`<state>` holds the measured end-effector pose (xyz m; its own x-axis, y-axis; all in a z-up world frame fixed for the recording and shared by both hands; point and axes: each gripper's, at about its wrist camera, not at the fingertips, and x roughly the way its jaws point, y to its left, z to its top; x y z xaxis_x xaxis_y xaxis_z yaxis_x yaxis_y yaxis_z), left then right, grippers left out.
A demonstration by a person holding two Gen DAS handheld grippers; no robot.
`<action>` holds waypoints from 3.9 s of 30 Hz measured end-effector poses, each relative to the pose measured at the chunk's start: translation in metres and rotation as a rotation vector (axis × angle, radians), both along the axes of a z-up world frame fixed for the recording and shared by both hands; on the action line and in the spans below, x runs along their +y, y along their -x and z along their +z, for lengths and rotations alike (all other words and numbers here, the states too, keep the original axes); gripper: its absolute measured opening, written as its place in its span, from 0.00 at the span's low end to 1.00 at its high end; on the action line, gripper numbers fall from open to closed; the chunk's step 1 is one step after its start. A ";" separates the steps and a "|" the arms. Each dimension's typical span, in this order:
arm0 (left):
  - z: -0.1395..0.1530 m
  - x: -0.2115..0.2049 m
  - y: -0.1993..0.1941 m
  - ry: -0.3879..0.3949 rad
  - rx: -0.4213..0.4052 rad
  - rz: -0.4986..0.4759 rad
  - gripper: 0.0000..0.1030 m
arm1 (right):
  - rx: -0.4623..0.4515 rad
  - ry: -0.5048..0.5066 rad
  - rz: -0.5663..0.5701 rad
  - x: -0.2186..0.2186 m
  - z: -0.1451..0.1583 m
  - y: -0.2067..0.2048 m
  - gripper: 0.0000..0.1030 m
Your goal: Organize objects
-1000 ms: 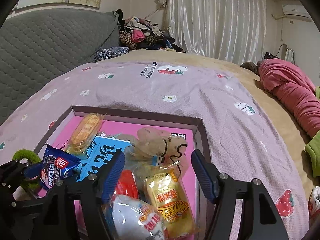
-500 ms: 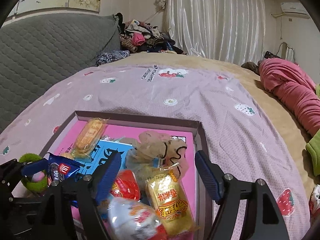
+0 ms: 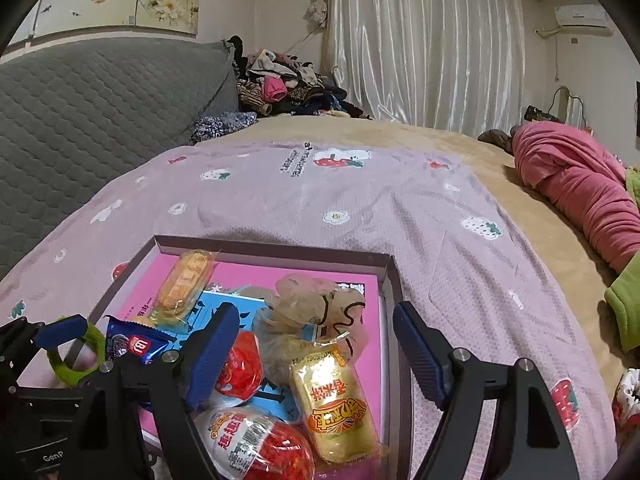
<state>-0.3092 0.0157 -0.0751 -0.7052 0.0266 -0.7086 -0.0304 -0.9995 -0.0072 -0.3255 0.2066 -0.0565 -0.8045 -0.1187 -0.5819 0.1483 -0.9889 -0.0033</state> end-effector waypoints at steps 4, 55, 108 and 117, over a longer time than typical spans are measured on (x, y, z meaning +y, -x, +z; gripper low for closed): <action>0.008 0.000 -0.005 0.021 0.040 0.013 0.77 | 0.016 -0.001 0.010 -0.003 0.006 -0.005 0.83; 0.119 -0.032 -0.108 -0.019 0.149 0.118 1.00 | 0.102 -0.003 -0.006 -0.014 0.108 -0.123 0.99; 0.144 -0.030 -0.293 -0.013 0.180 0.079 1.00 | 0.142 -0.024 -0.004 0.004 0.132 -0.308 0.99; 0.132 -0.024 -0.304 -0.008 0.193 0.084 1.00 | 0.145 -0.019 0.006 0.008 0.116 -0.319 0.99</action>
<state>-0.0049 -0.0086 0.0564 -0.8277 -0.0326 -0.5602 0.0513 -0.9985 -0.0176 -0.0062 0.2147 0.0599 -0.8795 -0.1140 -0.4620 0.1511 -0.9875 -0.0440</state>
